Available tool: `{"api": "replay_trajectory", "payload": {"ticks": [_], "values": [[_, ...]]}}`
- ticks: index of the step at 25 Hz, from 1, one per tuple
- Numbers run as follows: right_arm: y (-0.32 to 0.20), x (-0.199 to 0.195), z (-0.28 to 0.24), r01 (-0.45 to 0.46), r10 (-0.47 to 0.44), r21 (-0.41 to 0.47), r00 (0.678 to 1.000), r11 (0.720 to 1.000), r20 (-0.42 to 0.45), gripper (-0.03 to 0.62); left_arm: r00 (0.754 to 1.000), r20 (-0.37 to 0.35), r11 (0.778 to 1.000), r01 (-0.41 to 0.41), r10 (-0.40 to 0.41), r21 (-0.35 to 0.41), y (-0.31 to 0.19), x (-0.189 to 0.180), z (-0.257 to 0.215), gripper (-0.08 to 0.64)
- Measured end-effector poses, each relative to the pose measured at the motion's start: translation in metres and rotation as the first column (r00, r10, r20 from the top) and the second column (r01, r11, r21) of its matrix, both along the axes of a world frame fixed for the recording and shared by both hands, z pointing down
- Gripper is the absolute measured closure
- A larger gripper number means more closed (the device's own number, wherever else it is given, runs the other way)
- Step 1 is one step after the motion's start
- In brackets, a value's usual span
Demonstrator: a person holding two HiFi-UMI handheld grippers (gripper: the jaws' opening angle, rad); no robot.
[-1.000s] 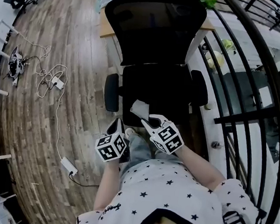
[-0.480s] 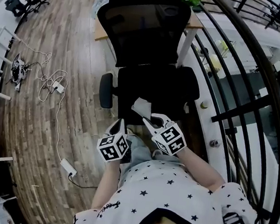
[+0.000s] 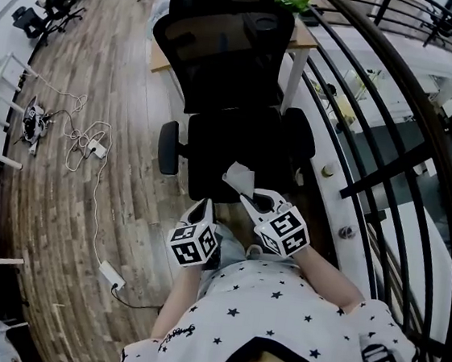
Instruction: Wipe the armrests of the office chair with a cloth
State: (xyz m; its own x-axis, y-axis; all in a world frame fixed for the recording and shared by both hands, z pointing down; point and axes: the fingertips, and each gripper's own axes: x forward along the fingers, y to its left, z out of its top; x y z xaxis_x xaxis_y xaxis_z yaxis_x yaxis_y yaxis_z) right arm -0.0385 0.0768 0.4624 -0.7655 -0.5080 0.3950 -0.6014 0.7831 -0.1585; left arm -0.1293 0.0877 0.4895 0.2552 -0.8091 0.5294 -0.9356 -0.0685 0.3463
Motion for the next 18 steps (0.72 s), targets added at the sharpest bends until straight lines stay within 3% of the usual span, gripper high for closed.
{"api": "replay_trajectory", "payload": {"ticks": [18], "values": [[0.013, 0.036, -0.005, -0.07, 0.07, 0.014, 0.996, 0.997, 0.053, 0.563, 1.0, -0.005, 0.999, -0.028, 0.028, 0.036, 0.023, 0.026, -0.002, 0.554]]}}
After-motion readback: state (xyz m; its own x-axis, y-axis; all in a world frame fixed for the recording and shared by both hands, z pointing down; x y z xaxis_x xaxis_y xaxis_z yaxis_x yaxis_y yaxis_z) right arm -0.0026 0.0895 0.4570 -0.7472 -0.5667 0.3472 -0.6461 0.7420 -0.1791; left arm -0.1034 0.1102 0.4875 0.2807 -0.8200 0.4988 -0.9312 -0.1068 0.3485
